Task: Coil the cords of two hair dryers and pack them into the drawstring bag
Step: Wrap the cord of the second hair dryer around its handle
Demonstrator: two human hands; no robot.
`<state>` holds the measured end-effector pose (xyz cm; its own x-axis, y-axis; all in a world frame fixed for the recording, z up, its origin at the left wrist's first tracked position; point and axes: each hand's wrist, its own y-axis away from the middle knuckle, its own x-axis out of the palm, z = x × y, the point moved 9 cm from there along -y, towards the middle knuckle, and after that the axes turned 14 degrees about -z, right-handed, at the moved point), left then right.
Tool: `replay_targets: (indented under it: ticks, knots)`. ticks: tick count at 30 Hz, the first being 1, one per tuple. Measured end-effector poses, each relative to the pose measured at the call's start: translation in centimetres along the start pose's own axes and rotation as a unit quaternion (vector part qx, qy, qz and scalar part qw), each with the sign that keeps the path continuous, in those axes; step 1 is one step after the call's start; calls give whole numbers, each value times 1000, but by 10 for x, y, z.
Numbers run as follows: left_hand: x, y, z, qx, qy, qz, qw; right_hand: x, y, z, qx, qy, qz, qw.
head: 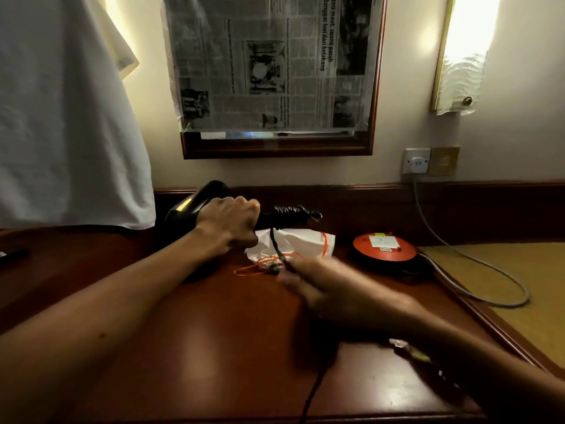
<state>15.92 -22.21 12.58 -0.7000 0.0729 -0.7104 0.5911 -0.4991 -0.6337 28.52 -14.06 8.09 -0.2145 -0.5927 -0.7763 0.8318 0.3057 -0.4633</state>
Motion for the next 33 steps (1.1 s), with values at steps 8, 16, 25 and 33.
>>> replay_targets:
  ticks: [8,16,25,33]
  knots:
    - [8,21,-29,126,9,30,992,-90,-76,-27,95,-101,-190,972]
    - [-29,21,-35,166,61,-52,983,-29,-85,-105,157,-144,-146,966]
    - [-39,-13,-1,-25,48,-38,998,32,15,-5,98,-131,2,987]
    - [-16,15,-44,94,12,-1,995,-90,-89,-7,36,-23,-158,987]
